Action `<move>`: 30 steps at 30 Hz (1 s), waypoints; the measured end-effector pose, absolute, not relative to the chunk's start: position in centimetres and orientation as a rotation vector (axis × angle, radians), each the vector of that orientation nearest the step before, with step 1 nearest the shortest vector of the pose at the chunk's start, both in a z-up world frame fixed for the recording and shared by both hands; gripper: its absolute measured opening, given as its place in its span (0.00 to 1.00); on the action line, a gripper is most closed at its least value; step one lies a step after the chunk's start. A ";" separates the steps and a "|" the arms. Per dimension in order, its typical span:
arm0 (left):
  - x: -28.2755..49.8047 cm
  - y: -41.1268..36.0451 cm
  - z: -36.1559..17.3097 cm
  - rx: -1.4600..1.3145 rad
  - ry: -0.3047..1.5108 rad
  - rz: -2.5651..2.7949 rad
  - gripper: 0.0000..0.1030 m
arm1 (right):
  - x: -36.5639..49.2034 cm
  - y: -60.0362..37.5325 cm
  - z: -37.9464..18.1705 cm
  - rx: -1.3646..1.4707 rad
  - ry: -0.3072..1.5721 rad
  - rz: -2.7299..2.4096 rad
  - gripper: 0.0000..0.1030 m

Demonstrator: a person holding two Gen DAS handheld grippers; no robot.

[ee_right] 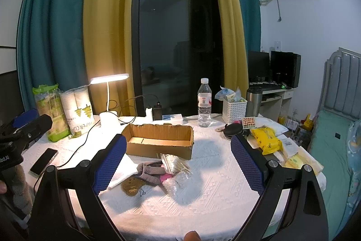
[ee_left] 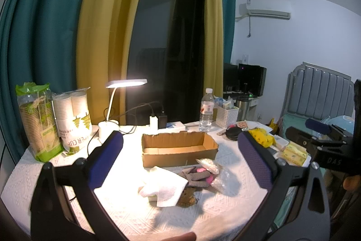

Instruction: Organize soft objects

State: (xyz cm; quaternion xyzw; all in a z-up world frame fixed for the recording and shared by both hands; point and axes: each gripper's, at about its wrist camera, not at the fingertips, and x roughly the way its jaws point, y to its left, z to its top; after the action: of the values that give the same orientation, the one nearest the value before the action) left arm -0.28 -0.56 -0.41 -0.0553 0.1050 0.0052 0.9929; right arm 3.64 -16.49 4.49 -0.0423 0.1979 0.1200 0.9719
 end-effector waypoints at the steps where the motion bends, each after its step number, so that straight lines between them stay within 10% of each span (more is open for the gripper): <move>1: -0.3 -0.5 -0.4 -0.110 0.211 0.010 0.99 | 3.6 -16.5 4.5 -0.086 0.399 0.240 0.93; 30: -0.7 -0.9 -0.7 -0.107 0.220 0.001 0.99 | 3.7 -16.2 4.7 -0.079 0.397 0.235 0.93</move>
State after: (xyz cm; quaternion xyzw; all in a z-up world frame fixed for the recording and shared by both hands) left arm -0.74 -0.86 -0.68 -0.0536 0.1096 0.0003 0.9925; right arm 3.69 -16.23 4.65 -0.0393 0.1968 0.1164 0.9727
